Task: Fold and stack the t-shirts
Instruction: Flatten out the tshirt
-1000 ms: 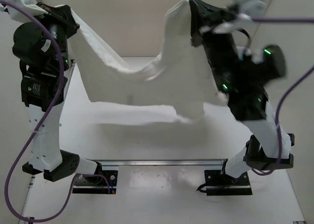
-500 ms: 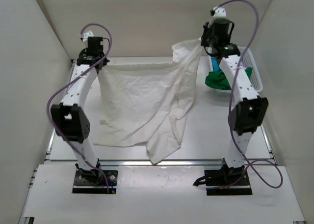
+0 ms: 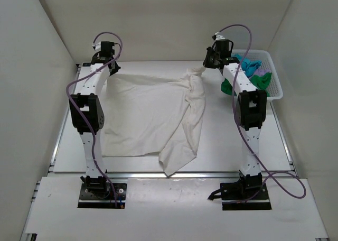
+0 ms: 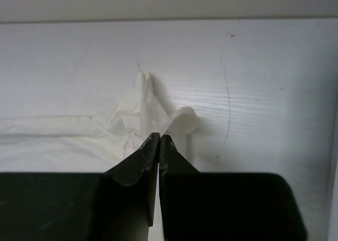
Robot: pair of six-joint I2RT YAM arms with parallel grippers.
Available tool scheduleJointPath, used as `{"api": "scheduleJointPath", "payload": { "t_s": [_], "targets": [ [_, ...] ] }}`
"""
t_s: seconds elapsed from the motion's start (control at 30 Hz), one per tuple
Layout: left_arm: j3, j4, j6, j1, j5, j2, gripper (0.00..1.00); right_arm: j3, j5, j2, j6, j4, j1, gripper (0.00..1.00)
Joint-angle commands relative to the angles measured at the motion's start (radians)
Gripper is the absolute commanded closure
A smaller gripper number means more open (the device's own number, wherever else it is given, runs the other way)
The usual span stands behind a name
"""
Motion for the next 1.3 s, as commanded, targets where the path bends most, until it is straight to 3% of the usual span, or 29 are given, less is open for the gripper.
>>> {"api": "scheduleJointPath", "payload": {
  "t_s": [0.0,0.17,0.33,0.47,0.6,0.63,0.73,0.8,0.83,0.87,0.93,0.97,1.03,1.1,1.13,1.17,1.2,1.27],
  "targets": [
    [0.106,0.021,-0.031,0.017,0.028,-0.011,1.00,0.097,-0.040,0.011,0.046,0.081,-0.019,1.00],
    [0.150,0.027,-0.040,0.019,0.061,-0.083,1.00,0.194,-0.049,-0.066,0.016,0.041,-0.007,1.00],
    [0.101,0.015,-0.055,0.028,0.103,-0.176,1.00,0.168,-0.115,-0.217,0.039,-0.072,-0.033,1.00],
    [0.015,0.015,-0.051,-0.009,0.103,-0.345,1.00,0.125,0.012,-0.449,-0.047,-0.220,0.072,1.00],
    [0.081,-0.003,-0.063,-0.006,0.113,-0.515,1.00,0.182,0.070,-0.670,-0.075,-0.246,0.148,1.00],
    [0.104,0.000,-0.063,-0.004,0.121,-0.534,1.00,0.194,0.148,-0.685,-0.092,-0.241,0.171,1.00],
    [0.147,-0.017,-0.031,-0.047,0.057,-0.636,1.00,0.225,0.383,-0.794,-0.217,-0.206,0.344,1.00],
    [0.167,-0.022,0.009,-0.114,-0.032,-0.701,1.00,0.237,0.600,-0.846,-0.436,-0.148,0.623,1.00],
    [0.178,-0.019,0.020,-0.127,-0.069,-0.710,1.00,0.233,0.805,-0.851,-0.613,-0.043,0.819,1.00],
    [0.196,-0.025,0.038,-0.142,-0.089,-0.730,1.00,0.210,0.974,-0.859,-0.817,0.119,0.900,1.00],
    [0.213,-0.020,0.037,-0.142,-0.110,-0.756,1.00,0.162,1.100,-0.871,-1.052,0.351,1.121,1.00],
    [0.227,-0.017,0.043,-0.145,-0.126,-0.755,1.00,0.164,1.106,-0.868,-1.076,0.396,1.136,1.00],
    [0.229,-0.013,0.044,-0.141,-0.112,-0.759,1.00,0.170,1.056,-0.874,-0.972,0.315,1.052,1.00],
    [0.163,-0.025,0.037,-0.139,-0.107,-0.750,1.00,0.138,0.875,-0.876,-0.767,0.155,0.874,1.00],
    [0.100,-0.043,0.006,-0.097,-0.037,-0.746,1.00,0.121,0.811,-0.861,-0.601,0.034,0.719,1.00],
    [0.062,-0.033,0.000,-0.084,-0.012,-0.744,1.00,0.104,0.637,-0.862,-0.414,-0.063,0.541,1.00],
    [-0.002,-0.037,0.001,-0.081,-0.011,-0.729,1.00,0.054,0.425,-0.845,-0.336,-0.095,0.449,1.00],
    [-0.062,-0.042,0.009,-0.063,0.004,-0.692,1.00,0.000,0.237,-0.760,-0.168,-0.132,0.247,1.00]
  ]
}}
